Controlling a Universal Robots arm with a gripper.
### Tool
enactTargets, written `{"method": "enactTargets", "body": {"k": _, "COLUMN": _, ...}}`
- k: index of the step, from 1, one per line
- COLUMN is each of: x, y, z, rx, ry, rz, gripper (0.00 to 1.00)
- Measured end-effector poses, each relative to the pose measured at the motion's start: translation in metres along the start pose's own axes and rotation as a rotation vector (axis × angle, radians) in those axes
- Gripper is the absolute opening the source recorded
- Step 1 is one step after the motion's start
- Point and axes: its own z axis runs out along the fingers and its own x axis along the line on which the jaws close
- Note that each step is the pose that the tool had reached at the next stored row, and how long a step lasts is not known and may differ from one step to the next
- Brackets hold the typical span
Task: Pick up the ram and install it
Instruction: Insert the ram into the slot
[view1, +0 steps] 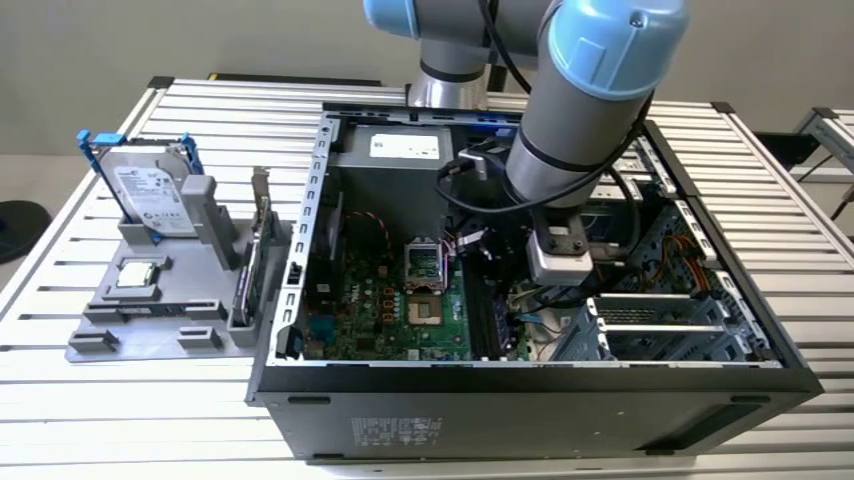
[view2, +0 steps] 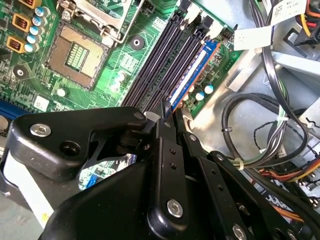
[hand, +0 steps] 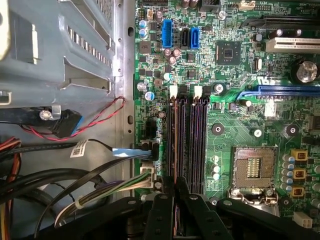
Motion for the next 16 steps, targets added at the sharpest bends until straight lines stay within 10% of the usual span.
{"method": "enactTargets", "body": {"k": 13, "x": 0.0001, "y": 0.0001, "z": 0.0033, "rx": 0.0030, "ry": 0.0001, "rz": 0.003, "gripper": 0.00}}
{"method": "enactTargets", "body": {"k": 14, "x": 0.0001, "y": 0.0001, "z": 0.0033, "rx": 0.0030, "ry": 0.0000, "rz": 0.003, "gripper": 1.00}}
{"method": "enactTargets", "body": {"k": 16, "x": 0.0001, "y": 0.0001, "z": 0.0034, "rx": 0.0030, "ry": 0.0000, "rz": 0.004, "gripper": 1.00}}
